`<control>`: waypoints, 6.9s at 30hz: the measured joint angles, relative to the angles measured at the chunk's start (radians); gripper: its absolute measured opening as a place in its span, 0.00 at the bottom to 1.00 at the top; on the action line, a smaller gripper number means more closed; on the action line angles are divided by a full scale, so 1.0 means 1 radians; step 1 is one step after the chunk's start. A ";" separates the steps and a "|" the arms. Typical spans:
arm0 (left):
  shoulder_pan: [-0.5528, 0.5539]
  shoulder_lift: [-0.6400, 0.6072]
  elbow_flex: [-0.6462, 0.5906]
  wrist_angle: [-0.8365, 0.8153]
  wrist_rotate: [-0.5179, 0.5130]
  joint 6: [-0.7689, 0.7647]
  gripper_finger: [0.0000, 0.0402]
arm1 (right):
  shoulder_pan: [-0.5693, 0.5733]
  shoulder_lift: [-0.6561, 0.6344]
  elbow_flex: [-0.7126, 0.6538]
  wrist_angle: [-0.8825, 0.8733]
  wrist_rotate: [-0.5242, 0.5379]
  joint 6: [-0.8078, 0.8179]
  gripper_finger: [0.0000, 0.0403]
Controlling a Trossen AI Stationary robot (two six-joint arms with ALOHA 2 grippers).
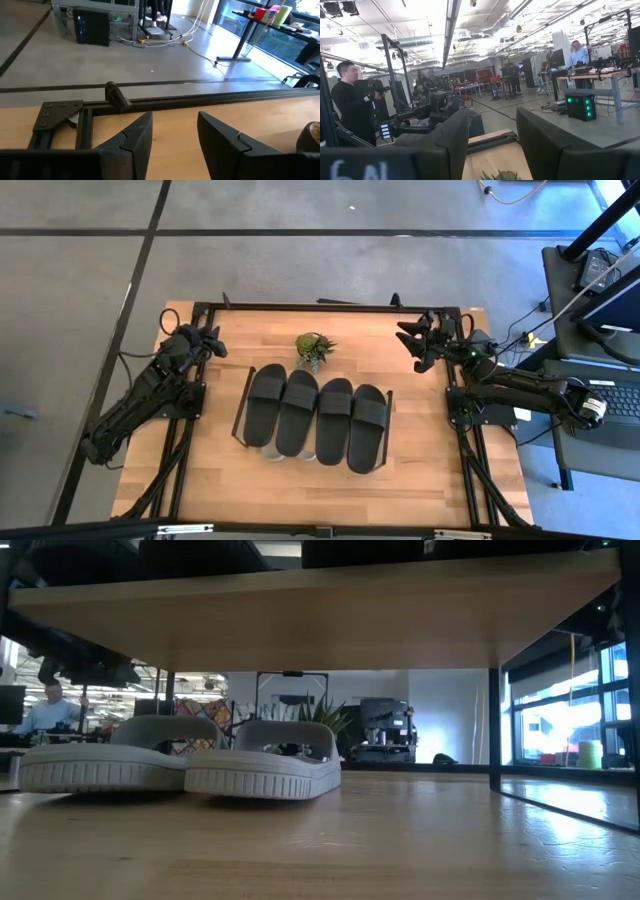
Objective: Pick and place slides into the shelf
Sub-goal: Return to Home Position
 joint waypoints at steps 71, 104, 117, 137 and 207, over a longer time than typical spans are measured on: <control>0.000 0.000 0.000 -0.003 0.000 0.000 0.37 | -0.021 -0.730 -0.002 -0.785 -0.042 -0.181 0.41; 0.001 0.002 -0.001 0.001 0.000 0.000 0.37 | -0.022 -0.779 -0.002 -0.893 0.158 -0.353 0.41; 0.000 0.002 -0.001 0.001 0.000 0.000 0.37 | -0.021 -0.781 -0.152 -0.663 0.187 -0.340 0.41; 0.001 0.002 -0.001 0.001 0.000 0.000 0.37 | -0.022 -0.780 -0.166 -0.883 0.201 -0.290 0.41; 0.001 0.002 -0.001 0.001 0.000 0.000 0.37 | -0.021 -0.774 -0.166 -0.930 0.202 -0.291 0.41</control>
